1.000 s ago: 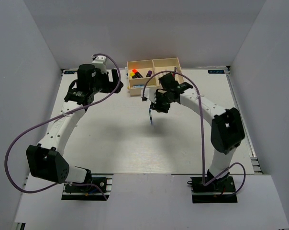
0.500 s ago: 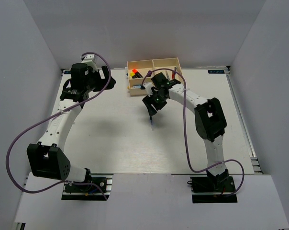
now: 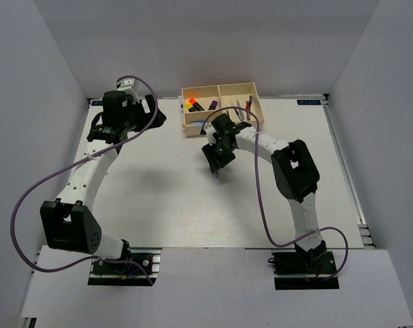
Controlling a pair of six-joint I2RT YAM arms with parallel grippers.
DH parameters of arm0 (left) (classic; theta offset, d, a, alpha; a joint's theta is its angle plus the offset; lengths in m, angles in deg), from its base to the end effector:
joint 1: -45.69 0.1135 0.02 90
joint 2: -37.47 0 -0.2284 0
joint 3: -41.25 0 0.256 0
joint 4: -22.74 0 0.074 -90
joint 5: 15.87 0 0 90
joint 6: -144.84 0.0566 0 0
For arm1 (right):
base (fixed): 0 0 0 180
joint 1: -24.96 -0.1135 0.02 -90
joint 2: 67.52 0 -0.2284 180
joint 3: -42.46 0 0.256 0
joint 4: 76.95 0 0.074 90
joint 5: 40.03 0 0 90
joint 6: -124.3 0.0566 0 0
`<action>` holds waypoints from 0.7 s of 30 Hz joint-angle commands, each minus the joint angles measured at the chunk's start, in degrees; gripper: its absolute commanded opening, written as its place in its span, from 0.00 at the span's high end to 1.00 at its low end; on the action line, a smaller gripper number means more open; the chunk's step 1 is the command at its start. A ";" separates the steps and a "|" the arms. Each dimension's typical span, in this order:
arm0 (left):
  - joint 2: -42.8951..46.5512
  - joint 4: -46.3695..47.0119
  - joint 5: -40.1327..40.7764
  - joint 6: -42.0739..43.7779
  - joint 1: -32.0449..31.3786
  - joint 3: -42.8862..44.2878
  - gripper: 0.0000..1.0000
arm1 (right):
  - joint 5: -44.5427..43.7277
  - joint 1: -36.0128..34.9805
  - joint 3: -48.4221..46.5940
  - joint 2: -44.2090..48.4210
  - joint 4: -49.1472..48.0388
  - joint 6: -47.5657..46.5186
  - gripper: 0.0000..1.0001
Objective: Sort the stationery into containers
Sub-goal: Move the pen to the center of the board.
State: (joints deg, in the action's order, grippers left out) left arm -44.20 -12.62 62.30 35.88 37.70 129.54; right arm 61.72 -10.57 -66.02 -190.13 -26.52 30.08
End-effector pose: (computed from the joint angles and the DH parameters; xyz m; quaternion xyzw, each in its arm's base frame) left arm 0.3496 -0.0608 0.3068 -0.0295 0.8570 -0.2043 0.4722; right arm 0.3570 0.2691 0.1265 -0.3511 0.9049 0.1552 0.1840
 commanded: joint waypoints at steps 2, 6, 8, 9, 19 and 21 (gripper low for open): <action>0.90 0.89 -1.26 -0.55 0.25 -0.47 0.05 | -1.99 -0.68 1.59 -0.79 -3.57 0.72 0.46; 0.98 0.80 -1.79 -0.64 0.25 -0.82 0.05 | -2.69 -0.59 4.58 -0.18 -5.50 -3.49 0.56; 1.07 0.71 -1.96 -0.64 0.25 -1.09 0.05 | -2.17 -0.51 7.47 0.96 -5.94 -8.24 0.66; 1.25 0.71 -1.79 -0.64 0.25 -1.17 0.05 | -1.91 -0.51 8.62 2.53 -6.21 -10.08 0.70; 0.72 1.15 -4.33 -0.55 0.25 -2.23 0.05 | 9.08 -0.07 25.39 21.95 4.42 -56.81 0.90; 0.28 1.50 -4.77 -0.73 0.25 -2.40 0.05 | 8.38 0.11 31.19 28.19 3.99 -71.48 0.98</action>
State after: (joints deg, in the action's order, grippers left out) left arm -44.22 -12.42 59.50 35.49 37.70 128.10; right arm 67.71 -10.68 -38.75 -169.89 -25.80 -17.11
